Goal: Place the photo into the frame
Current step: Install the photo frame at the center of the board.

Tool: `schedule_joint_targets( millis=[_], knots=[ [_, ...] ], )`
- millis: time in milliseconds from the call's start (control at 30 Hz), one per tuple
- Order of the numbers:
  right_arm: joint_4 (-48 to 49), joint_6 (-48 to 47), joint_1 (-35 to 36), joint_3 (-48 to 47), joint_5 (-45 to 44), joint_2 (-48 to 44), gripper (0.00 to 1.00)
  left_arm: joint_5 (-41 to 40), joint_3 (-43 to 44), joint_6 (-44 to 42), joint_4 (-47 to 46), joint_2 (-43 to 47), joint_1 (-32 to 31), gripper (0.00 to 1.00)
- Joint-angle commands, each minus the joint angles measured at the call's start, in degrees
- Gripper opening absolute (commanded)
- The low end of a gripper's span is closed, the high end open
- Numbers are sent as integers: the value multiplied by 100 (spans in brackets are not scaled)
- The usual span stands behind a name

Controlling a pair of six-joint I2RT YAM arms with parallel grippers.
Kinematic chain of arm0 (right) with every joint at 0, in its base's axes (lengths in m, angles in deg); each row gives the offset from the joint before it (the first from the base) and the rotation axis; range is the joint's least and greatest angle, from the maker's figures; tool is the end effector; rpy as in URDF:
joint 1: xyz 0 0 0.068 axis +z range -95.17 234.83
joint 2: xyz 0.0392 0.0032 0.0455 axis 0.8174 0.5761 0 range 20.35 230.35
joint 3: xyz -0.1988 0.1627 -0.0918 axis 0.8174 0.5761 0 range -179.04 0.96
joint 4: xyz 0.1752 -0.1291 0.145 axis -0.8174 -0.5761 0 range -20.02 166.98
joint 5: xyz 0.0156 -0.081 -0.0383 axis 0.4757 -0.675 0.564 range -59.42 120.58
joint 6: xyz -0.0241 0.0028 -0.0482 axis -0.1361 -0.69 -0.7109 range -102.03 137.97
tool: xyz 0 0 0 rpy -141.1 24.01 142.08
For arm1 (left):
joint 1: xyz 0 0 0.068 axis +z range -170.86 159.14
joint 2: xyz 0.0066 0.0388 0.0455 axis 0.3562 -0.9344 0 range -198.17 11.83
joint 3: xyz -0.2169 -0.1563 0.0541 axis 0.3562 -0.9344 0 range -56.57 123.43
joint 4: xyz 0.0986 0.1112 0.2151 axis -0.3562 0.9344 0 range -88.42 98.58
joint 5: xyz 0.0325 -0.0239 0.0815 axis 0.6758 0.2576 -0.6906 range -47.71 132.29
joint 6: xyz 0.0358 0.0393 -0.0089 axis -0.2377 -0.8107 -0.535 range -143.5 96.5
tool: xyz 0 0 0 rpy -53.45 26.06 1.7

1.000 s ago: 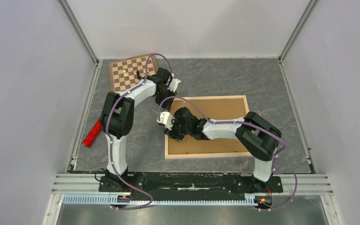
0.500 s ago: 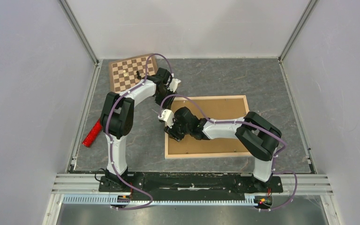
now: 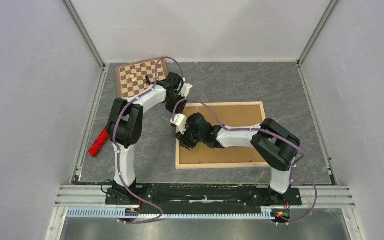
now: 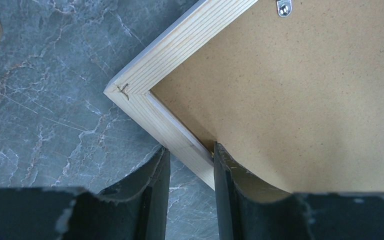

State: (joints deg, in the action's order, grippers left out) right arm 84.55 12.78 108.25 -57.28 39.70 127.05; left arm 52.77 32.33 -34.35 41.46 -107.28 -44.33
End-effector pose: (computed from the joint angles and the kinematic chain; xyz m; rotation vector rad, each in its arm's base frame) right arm 0.2253 0.3132 0.1513 -1.2251 2.0074 0.6099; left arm 0.3896 -0.1761 0.1702 0.8692 2.6624 -0.3092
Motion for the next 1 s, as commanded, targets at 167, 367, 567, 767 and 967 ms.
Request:
schedule_joint_targets(
  millis=[167, 367, 567, 767, 967],
  knots=[
    [49, 229, -219, 70, -555, 264, 40, -35, -163, -449, -26, -83, -16, 24],
    [38, 238, -219, 81, -556, 260, 40, -33, -170, -448, -25, -105, -15, 24],
    [12, 45, -222, 110, -545, 27, 45, -80, -146, -451, -24, -88, -10, 25],
    [-140, -261, -321, 127, -691, -471, 48, -122, -46, -395, -24, -84, 4, 32],
    [-321, -503, -637, 293, -728, -1089, 52, -169, 120, -322, 20, 0, 23, 49]
  ],
)
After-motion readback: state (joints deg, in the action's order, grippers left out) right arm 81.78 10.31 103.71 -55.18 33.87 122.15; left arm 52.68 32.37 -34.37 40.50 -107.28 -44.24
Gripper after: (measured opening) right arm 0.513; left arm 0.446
